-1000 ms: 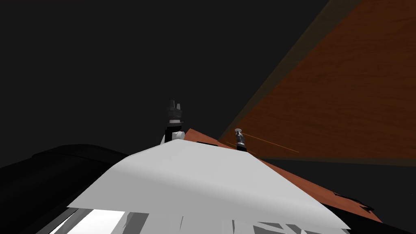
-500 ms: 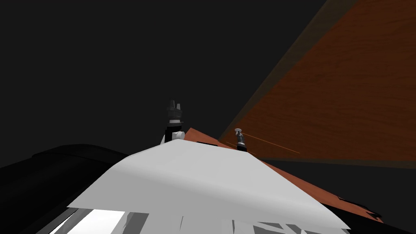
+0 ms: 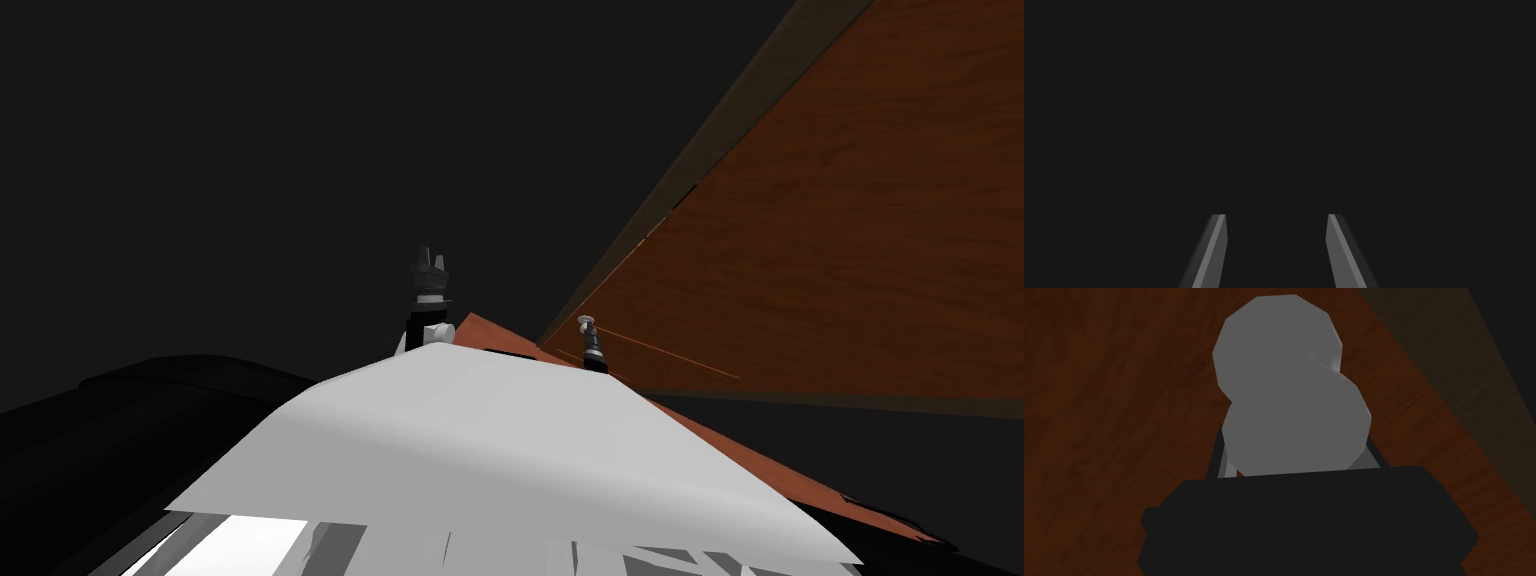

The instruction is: Pull the door open

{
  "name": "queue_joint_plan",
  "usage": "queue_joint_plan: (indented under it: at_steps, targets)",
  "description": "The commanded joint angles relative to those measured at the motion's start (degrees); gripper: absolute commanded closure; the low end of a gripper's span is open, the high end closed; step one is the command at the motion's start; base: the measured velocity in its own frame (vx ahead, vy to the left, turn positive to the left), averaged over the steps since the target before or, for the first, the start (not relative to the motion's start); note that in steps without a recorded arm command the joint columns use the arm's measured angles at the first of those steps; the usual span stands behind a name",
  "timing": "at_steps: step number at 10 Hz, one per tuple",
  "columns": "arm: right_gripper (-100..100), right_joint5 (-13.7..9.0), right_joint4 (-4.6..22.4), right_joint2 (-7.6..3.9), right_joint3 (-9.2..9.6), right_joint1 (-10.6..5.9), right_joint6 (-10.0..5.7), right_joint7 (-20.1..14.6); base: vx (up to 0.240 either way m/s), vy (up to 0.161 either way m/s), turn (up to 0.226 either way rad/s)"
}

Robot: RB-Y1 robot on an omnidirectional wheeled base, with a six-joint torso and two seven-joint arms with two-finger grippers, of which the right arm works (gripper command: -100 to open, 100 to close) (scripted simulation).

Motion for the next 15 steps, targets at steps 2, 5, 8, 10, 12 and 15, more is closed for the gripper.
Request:
queue_joint_plan:
  at_steps: [2,5,8,10,12,15]
  targets:
    - [100,-2.2,0.0,0.09,1.41,0.12,0.08,-4.3,-0.044,-0.015,0.061]
    - [100,-3.3,0.0,-0.07,1.93,0.09,0.13,-7.6,-0.045,-0.018,0.049]
    - [100,-5.6,0.1,-0.41,2.97,0.02,0.24,-12.3,-0.05,-0.017,0.062]
    - [100,-6.7,0.2,-0.58,3.52,-0.01,0.3,-14.7,-0.033,-0.011,0.036]
    - [100,-9.1,0.3,-0.93,4.63,-0.08,0.42,-18.4,-0.049,-0.018,0.08]
    - [100,-10.3,0.3,-1.11,5.18,-0.12,0.48,-21.8,-0.05,-0.013,0.048]
